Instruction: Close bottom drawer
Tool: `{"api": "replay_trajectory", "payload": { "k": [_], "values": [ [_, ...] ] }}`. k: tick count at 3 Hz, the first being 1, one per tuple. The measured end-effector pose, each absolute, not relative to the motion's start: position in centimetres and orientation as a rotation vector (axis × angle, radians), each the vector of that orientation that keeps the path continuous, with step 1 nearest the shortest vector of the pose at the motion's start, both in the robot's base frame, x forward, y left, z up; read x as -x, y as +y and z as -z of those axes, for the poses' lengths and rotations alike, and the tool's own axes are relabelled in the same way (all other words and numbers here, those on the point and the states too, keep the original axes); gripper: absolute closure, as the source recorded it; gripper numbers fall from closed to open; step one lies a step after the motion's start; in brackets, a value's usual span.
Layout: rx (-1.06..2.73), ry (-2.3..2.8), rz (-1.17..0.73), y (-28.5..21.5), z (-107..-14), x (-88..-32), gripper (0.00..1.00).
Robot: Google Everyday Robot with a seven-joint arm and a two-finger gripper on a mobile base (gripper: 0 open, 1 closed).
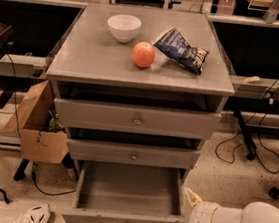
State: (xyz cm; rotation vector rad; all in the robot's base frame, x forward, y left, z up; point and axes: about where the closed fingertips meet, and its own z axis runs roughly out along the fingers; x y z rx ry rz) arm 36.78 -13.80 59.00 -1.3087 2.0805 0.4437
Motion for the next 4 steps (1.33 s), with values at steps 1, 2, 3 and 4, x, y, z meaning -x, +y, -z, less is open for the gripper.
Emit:
{"api": "replay_trajectory", "payload": {
  "k": [1,2,3,4],
  "values": [
    [1.309,2.081,-0.444,-13.8,-59.0,-36.8,0.00],
    [1.307,2.070,-0.433,-13.6,-56.2,-38.6,0.00],
    [1.280,2.070,-0.424,-14.4,-50.3,-41.2,0.00],
    [1.209,2.141,-0.483,-15.7,-40.0,-43.0,0.03]
  ]
}}
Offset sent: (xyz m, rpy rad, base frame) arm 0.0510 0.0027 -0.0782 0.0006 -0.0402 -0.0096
